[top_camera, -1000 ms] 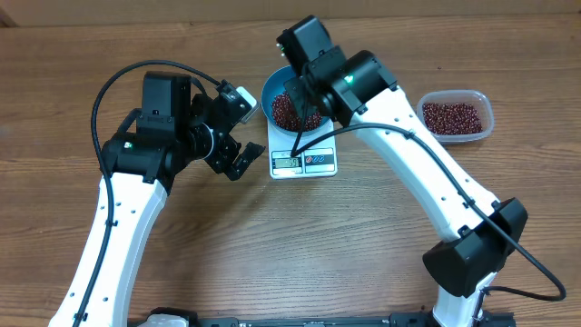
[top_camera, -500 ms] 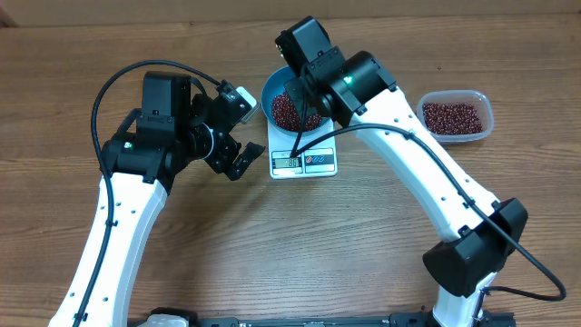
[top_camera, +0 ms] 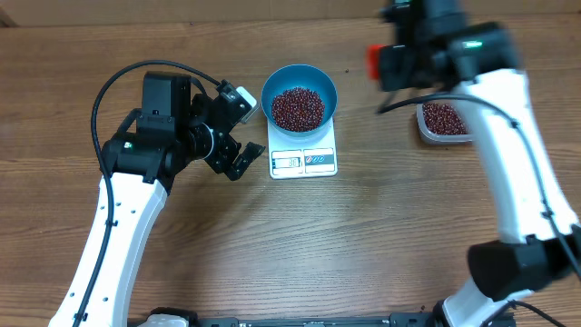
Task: Scoop item into bowl and weigh 150g on scale
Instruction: 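Move the empty scoop back right to the bean tub, then dip the scoop into the beans and lift it filled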
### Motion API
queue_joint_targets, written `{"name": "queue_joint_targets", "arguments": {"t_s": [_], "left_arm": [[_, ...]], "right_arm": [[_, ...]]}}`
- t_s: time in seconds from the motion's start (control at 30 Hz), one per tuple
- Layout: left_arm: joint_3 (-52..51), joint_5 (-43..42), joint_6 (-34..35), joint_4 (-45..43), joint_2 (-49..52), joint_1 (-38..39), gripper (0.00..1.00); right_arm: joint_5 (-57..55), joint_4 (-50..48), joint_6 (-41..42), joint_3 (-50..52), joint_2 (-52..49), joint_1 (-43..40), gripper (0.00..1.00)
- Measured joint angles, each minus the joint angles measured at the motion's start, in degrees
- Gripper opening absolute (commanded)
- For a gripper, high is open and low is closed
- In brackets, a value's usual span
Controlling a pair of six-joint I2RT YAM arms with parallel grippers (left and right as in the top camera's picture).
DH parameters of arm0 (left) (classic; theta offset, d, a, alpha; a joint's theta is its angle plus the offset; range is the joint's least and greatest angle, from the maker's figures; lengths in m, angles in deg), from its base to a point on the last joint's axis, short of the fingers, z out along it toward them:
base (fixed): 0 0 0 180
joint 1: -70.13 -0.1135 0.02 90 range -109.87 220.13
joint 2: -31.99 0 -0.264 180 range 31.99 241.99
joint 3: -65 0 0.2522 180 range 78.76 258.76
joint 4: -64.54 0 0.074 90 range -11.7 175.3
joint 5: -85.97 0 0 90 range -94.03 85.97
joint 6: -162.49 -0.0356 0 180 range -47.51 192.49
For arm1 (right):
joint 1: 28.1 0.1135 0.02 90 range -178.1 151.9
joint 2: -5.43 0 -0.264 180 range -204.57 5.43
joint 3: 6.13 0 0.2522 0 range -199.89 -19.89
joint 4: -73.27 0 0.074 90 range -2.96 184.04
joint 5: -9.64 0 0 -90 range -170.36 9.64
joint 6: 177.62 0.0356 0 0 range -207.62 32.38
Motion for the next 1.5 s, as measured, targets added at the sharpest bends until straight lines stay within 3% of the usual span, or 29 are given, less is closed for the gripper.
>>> {"name": "queue_joint_targets", "arguments": {"t_s": [0.23, 0.47, 0.9, 1.5], "left_arm": [[0.0, 0.0, 0.0, 0.0, 0.0, 0.0, 0.99], [0.0, 0.0, 0.0, 0.0, 0.0, 0.0, 1.00], [0.0, 0.0, 0.0, 0.0, 0.0, 0.0, 1.00], [0.0, 0.0, 0.0, 0.0, 0.0, 0.0, 0.99]], "right_arm": [[2.1, 5.3, -2.4, -0.2, 1.0, -15.5, 0.04], [2.3, 4.9, -3.8, 1.9, 0.7, -23.1, 0.04], [2.6, 0.5, -6.3, 10.1, -7.6, -24.2, 0.04], [9.8, -0.3, -9.3, 10.6, -15.1, -24.2, 0.04]]}}
